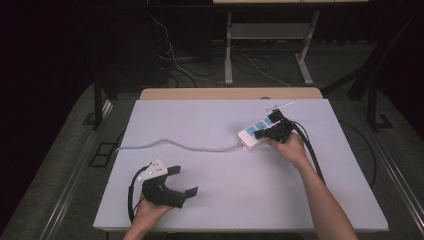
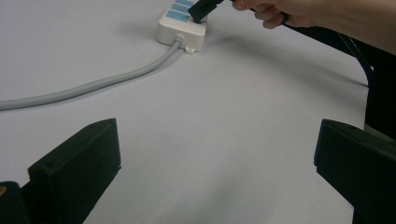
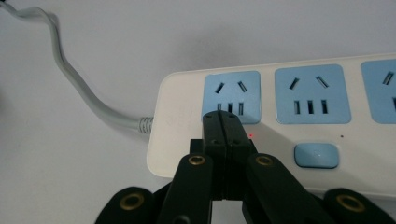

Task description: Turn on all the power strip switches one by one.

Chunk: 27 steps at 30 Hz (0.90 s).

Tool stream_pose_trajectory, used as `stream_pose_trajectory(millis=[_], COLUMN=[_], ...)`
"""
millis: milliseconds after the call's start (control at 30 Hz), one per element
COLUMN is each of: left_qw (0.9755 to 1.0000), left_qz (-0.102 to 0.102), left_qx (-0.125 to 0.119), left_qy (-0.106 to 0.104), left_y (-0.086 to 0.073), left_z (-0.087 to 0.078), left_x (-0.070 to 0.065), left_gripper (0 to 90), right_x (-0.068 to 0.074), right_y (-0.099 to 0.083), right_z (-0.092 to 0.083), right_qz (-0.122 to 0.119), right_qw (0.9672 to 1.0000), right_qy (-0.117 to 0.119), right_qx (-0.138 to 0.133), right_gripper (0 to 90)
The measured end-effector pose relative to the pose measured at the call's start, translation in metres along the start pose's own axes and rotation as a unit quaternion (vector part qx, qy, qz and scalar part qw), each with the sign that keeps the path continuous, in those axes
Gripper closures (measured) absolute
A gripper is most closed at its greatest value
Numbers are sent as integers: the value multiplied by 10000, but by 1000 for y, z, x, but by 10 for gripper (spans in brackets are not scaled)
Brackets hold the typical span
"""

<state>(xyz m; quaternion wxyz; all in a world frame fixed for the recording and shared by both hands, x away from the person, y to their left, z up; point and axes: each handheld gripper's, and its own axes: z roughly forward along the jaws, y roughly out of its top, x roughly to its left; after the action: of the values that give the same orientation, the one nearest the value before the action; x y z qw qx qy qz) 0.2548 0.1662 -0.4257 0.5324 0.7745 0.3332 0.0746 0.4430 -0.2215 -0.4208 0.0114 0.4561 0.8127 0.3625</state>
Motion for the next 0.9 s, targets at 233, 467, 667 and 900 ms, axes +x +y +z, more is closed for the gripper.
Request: stream_pose_trajectory(millis=[233, 467, 667, 900], left_qw=[10000, 10000, 10000, 10000], left_qz=[-18, -15, -32, 6], left_qx=[-14, 3, 3, 12], left_qy=[4, 4, 19, -5], left_y=[0, 0, 0, 0], left_z=[-1, 0, 0, 0], left_x=[0, 0, 1, -1], left_gripper=[0, 0, 0, 0], right_x=[-3, -4, -6, -10], right_y=[1, 9, 15, 21], right_z=[-7, -25, -34, -41], right_qz=[65, -58, -135, -186], right_qw=[10000, 9999, 9997, 9996], right_qy=[4, -21, -136, -204], right_qx=[-62, -127, -126, -98], right_gripper=[900, 900, 900, 900])
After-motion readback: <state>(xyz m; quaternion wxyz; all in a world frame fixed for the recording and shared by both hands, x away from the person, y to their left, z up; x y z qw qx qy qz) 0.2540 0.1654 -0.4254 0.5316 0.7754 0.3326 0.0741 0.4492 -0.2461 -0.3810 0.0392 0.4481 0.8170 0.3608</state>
